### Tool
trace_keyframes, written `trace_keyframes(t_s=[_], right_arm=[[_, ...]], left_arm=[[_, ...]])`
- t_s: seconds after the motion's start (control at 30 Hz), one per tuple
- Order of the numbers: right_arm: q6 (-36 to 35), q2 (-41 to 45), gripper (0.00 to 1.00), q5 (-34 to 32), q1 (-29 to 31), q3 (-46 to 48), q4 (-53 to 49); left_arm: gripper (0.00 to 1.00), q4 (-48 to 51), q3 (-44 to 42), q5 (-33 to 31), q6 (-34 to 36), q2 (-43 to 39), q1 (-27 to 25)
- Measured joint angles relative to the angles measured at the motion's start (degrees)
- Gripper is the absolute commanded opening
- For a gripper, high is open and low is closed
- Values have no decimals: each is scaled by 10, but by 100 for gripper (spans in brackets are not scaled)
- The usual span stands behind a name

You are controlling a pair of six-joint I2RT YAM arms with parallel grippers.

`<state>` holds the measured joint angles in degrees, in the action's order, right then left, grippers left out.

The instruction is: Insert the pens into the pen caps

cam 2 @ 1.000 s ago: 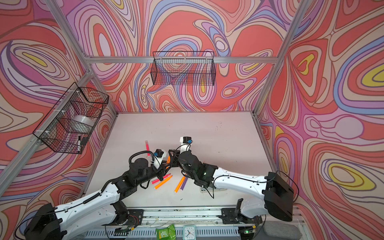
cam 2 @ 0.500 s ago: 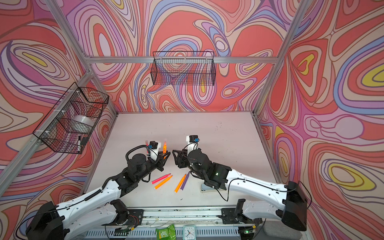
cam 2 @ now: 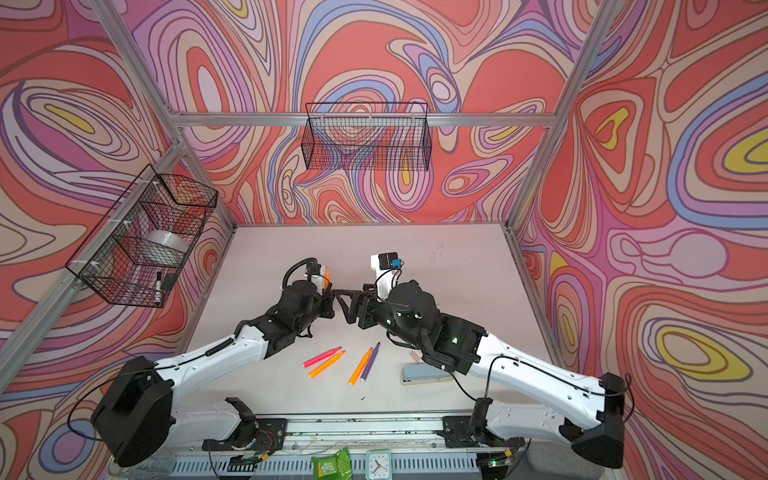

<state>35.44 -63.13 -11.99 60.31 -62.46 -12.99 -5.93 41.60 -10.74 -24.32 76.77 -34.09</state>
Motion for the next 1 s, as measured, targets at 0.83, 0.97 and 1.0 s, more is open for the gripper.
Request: trace_keyframes(t_s=[0.83,0.97,1.0], right_arm=[[-23,-111,84,7,-110,40,5],[-14,-141,84,7,-116,47,4],[-13,-148,84,8,-116,47,4]], left_arm=[[0,246,137,-31,-102,204,98],[0,246,143,-23,-106,228,106],[0,246,143,-21,-107,231,107]])
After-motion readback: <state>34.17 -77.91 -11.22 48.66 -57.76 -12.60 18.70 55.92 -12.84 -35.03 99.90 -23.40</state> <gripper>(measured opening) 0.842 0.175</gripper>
